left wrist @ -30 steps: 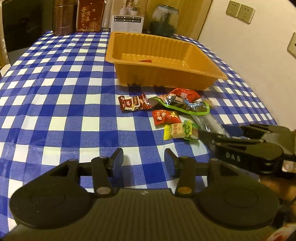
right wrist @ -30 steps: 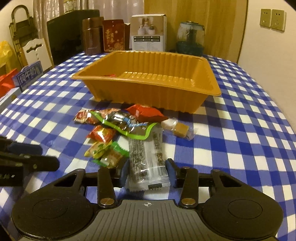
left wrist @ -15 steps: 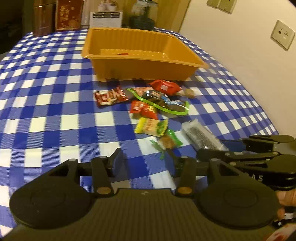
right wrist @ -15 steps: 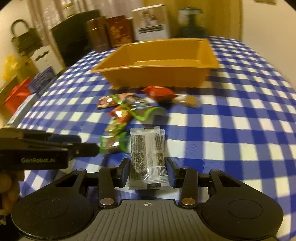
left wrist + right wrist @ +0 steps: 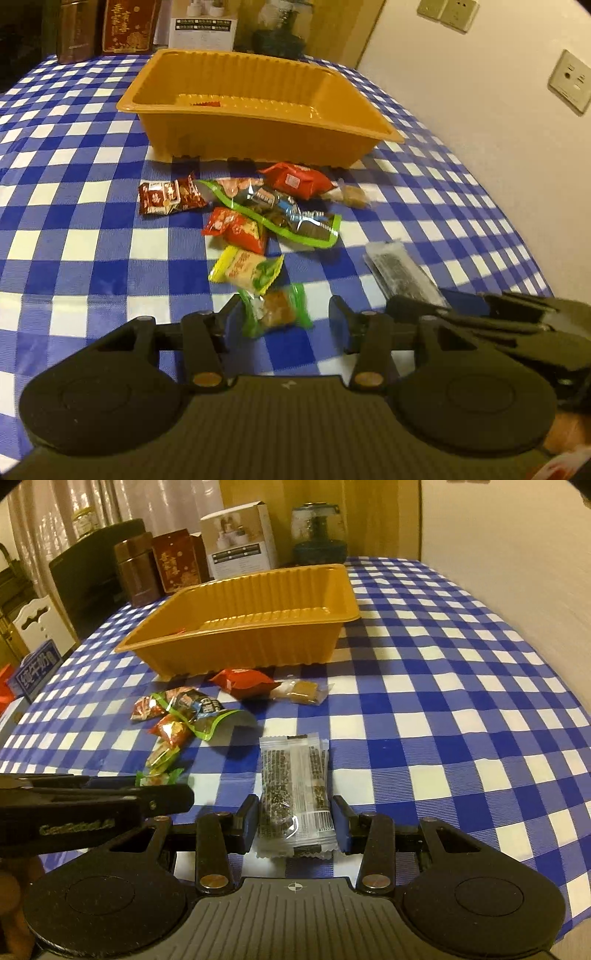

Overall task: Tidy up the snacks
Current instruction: 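Grasp the green-wrapped candy with the left tool while the right tool holds the clear packet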

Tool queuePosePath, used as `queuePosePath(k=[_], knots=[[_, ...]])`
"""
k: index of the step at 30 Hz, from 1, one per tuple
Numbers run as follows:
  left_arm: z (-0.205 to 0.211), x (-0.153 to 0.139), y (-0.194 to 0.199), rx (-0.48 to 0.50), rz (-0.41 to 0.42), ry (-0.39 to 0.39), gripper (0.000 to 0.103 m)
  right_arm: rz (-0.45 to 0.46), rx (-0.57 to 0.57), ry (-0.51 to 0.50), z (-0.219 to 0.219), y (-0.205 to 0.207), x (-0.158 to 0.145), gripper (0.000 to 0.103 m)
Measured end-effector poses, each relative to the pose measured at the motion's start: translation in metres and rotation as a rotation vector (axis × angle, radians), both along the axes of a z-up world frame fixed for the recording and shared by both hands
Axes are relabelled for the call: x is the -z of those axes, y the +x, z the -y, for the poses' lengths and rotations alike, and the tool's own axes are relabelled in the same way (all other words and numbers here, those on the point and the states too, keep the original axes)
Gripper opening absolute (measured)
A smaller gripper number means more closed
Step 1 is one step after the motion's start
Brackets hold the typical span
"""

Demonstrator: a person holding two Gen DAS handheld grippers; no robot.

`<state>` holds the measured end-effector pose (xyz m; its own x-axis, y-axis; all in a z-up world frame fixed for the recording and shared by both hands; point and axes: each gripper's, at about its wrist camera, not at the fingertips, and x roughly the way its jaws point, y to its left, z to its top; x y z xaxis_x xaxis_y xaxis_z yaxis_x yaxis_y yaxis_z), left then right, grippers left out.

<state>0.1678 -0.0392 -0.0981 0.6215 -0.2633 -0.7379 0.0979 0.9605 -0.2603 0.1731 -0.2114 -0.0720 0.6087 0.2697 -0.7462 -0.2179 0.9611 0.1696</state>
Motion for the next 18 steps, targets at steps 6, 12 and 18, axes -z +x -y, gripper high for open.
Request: queuePosePath(k=[6,12,18], knots=[[0.011,0.001,0.004,0.009,0.018,0.089,0.039,0.004,0.002,-0.009,-0.003,0.001,0.001,0.042],[0.011,0.003,-0.007,0.035,0.04,0.149,0.033,0.007,0.005,-0.016,-0.004,0.0,0.001,0.042],[0.01,0.001,-0.009,0.048,0.055,0.171,0.024,0.02,-0.008,-0.044,-0.007,0.0,0.003,0.042]])
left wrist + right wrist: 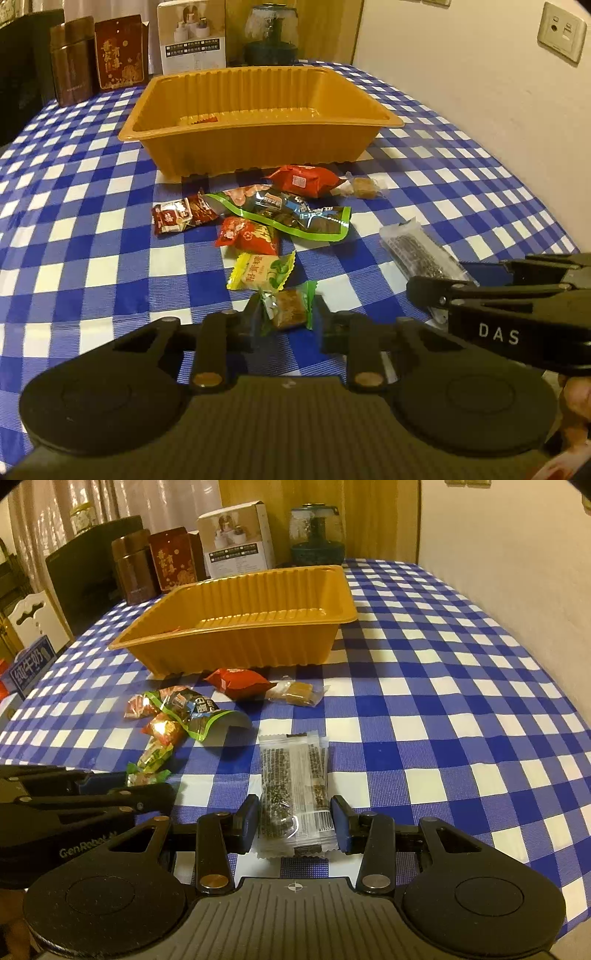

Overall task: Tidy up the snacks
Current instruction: 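Grasp the green-wrapped candy with the left tool while the right tool holds the clear packet, then carry both snacks over the orange tray and open both tools to release them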

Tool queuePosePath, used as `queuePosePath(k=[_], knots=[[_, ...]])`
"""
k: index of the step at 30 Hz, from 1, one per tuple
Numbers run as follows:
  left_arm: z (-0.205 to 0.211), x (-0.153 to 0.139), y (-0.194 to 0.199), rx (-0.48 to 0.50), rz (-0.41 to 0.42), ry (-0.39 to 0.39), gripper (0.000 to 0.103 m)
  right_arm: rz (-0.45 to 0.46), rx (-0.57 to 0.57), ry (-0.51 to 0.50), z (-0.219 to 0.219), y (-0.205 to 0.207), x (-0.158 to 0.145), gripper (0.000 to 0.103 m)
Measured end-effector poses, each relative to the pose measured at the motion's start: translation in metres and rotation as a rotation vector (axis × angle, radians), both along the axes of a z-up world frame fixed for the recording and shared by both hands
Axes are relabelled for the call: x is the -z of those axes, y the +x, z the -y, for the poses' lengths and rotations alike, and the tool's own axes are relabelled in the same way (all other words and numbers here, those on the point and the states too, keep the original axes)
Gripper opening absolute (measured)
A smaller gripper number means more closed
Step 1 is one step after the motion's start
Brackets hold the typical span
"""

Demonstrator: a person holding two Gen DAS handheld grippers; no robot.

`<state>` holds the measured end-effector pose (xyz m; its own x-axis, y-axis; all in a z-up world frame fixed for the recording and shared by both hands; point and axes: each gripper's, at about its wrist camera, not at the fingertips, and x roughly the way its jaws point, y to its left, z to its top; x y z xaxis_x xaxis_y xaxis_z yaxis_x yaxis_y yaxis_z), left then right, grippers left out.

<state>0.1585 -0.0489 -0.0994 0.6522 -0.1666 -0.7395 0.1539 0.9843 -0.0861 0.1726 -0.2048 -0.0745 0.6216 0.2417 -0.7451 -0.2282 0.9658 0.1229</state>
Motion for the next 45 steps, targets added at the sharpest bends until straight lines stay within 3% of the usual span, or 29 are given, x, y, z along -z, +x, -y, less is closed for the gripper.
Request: queuePosePath(k=[7,11,16,18,20,25,33,45], knots=[[-0.011,-0.002,-0.003,-0.014,-0.008,-0.021,0.023,0.038,-0.021,-0.049,-0.006,0.005,0.004,0.043],[-0.015,-0.004,-0.004,-0.023,-0.01,-0.028,0.023,0.047,-0.022,-0.051,-0.009,0.01,0.007,0.054],[-0.018,-0.004,-0.005,-0.029,-0.014,-0.033,0.023,0.051,-0.014,-0.058,-0.012,0.013,0.008,0.056],[-0.019,-0.004,-0.006,-0.03,-0.014,-0.036,0.023,0.05,-0.02,-0.074,-0.014,0.014,0.008,0.053],[-0.02,-0.005,-0.006,-0.033,-0.011,-0.041,0.023,0.047,-0.028,-0.079,-0.016,0.014,0.006,0.041],[-0.022,-0.011,-0.007,-0.034,-0.003,-0.04,0.023,0.031,-0.013,-0.033,-0.014,0.008,0.003,0.04],[-0.025,-0.025,-0.011,-0.028,0.021,-0.037,0.023,0.104,0.012,0.004,-0.008,-0.006,-0.019,0.04],[-0.026,-0.059,0.005,0.024,0.082,-0.027,0.023,0.191,0.011,0.045,-0.014,0.006,-0.05,0.04]])
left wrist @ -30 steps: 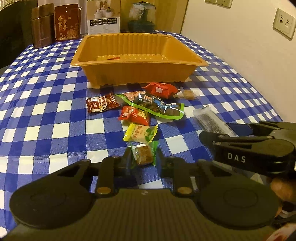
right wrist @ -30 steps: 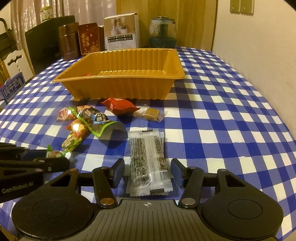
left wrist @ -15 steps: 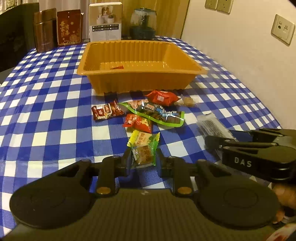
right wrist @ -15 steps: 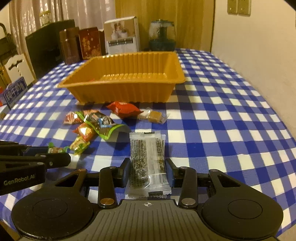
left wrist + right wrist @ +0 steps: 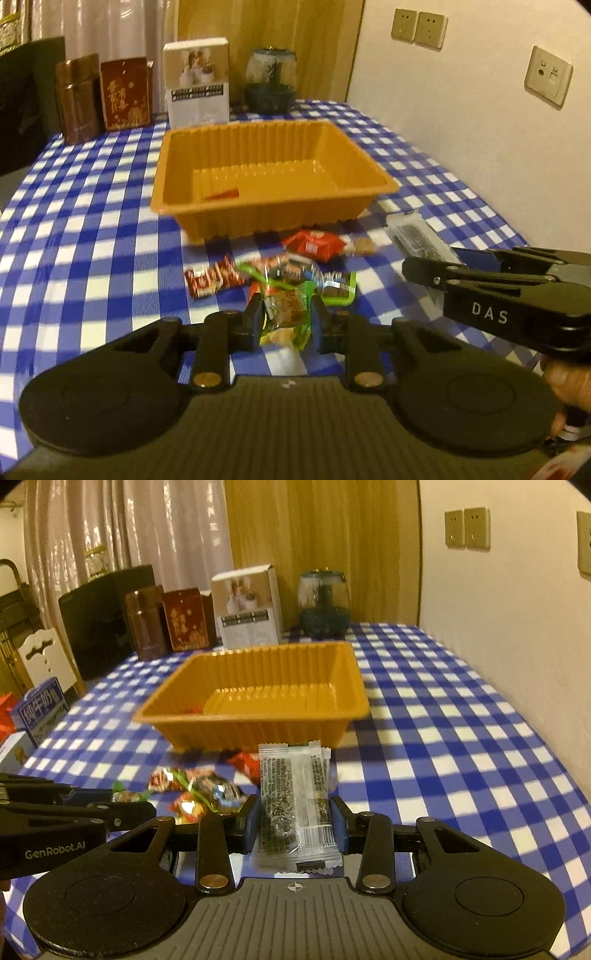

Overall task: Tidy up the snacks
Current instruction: 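Carry both snacks over the orange tray and open both tools to release them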

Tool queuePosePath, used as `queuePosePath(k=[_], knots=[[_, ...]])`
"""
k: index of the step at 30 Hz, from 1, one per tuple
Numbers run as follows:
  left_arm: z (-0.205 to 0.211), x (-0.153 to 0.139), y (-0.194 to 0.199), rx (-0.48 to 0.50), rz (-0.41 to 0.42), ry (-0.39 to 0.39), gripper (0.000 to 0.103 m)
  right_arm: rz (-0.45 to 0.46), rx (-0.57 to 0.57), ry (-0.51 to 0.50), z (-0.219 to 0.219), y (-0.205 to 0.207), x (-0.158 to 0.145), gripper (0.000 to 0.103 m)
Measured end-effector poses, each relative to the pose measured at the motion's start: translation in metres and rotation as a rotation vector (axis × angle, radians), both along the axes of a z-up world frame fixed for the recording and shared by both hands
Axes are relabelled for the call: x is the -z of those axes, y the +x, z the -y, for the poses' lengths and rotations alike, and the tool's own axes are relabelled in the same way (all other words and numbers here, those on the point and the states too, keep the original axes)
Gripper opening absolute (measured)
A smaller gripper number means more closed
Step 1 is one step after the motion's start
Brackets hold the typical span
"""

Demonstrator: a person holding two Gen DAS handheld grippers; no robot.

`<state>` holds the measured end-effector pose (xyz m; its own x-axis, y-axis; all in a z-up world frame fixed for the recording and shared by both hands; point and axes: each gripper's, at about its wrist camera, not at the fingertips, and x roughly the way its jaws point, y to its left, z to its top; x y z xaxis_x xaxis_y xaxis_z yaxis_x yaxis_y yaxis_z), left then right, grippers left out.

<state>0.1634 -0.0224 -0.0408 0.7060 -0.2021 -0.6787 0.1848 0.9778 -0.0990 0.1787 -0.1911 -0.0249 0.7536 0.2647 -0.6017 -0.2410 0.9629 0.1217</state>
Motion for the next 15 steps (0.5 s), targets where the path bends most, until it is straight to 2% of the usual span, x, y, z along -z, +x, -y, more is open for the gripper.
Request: queuePosePath(k=[7,15], knots=[[-0.001,-0.019,0.026,0.049,0.049,0.021,0.023,0.04,0.003,0.027,-0.002,0.024,-0.016,0.04],[-0.013,-0.036,0.073,0.069,0.107,0.029,0.023,0.071,-0.01,0.028,-0.005,0.062,-0.028,0.04]])
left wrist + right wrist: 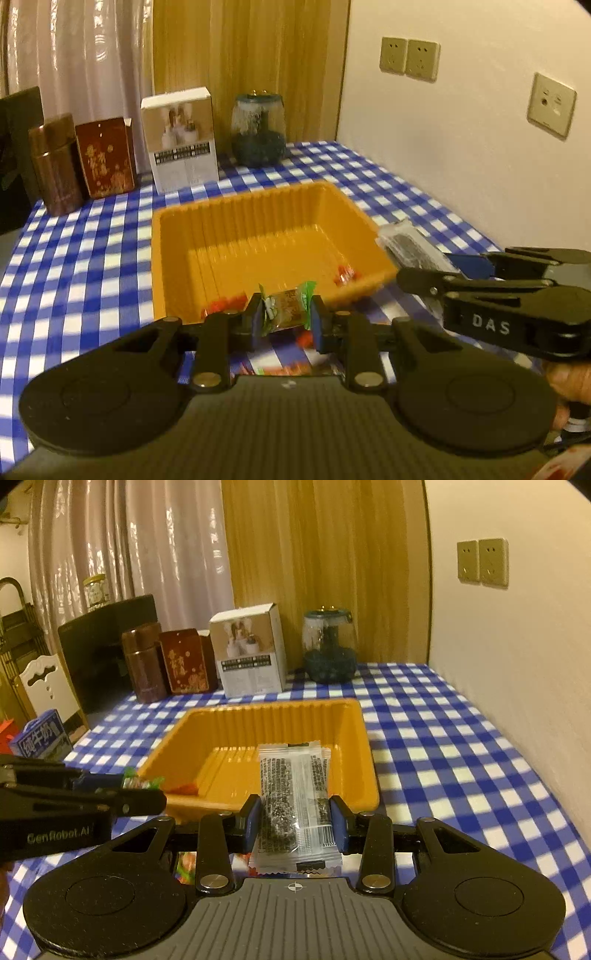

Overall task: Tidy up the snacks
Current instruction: 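Carry both snacks over the orange tray and open both tools to release them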

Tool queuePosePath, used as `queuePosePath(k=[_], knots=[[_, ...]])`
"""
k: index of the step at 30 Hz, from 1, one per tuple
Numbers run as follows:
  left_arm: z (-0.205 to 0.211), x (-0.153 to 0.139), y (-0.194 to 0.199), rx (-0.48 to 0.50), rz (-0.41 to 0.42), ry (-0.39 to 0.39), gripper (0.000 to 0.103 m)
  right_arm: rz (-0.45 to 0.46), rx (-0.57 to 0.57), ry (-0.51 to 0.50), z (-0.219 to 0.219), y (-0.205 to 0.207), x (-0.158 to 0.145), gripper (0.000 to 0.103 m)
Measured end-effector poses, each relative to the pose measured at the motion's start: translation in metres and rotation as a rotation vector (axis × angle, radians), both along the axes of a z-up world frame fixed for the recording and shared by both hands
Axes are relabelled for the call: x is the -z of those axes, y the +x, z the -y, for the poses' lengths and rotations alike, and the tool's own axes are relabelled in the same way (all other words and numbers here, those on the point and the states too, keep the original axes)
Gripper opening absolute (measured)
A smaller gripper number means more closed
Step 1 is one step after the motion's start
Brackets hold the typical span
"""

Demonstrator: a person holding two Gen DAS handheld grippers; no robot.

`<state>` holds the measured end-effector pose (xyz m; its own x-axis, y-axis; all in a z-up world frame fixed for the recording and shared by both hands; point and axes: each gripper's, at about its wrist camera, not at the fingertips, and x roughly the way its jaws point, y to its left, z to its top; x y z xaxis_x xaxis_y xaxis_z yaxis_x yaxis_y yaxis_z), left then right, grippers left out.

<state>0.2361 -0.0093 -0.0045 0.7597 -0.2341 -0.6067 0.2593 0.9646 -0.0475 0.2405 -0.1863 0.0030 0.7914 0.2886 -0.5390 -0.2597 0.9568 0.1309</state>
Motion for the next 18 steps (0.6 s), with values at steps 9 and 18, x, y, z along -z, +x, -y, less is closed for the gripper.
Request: queuePosePath(k=[9,18], knots=[[-0.015,0.005,0.05,-0.036,0.014,-0.064,0.023,0.0,-0.006,0.014,-0.006,0.051,0.0,0.04],[-0.019,0.025,0.086,-0.06,-0.022,-0.088,0.023,-0.037,0.007,0.066,-0.007,0.09,0.008,0.04]])
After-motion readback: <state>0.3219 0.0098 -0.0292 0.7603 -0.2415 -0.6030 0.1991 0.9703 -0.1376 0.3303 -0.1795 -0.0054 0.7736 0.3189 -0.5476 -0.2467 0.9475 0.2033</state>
